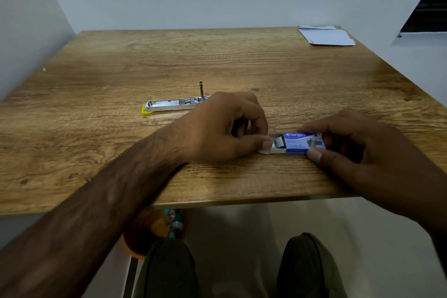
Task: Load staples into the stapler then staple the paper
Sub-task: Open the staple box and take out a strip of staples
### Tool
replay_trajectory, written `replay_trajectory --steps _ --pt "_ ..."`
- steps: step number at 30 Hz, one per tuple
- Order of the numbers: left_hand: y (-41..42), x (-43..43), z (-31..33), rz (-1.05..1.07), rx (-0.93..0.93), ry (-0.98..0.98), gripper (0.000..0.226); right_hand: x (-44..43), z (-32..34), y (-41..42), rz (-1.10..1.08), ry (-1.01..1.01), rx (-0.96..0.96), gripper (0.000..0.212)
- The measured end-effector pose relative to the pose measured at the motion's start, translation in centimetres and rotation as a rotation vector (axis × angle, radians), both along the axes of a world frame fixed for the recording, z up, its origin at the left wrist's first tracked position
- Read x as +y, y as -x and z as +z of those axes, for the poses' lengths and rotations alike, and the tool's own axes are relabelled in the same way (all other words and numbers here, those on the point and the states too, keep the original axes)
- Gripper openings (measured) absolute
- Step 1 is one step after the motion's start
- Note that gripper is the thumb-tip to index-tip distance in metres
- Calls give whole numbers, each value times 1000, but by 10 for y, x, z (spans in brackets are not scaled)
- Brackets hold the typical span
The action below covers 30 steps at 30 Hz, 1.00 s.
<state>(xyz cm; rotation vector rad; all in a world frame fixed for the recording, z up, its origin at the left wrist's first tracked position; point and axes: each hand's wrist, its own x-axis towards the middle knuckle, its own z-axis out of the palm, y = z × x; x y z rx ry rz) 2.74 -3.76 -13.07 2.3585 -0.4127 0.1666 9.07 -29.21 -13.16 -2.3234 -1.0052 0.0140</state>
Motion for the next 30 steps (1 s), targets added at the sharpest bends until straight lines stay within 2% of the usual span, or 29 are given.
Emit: replay_trajectory --steps 6,17,23,30 --pt "0 -1 -1 -14 -25 -25 20 1 0 1 -10 10 2 39" --pt "-1 1 -2 -53 -68 -35 13 -1 -2 0 2 -6 -20 36" --pt "2 0 1 -33 -67 -42 4 -1 -2 0 8 3 -19 36" --pt "3 -5 1 13 -53 -40 3 -1 -2 1 9 -19 -22 37"
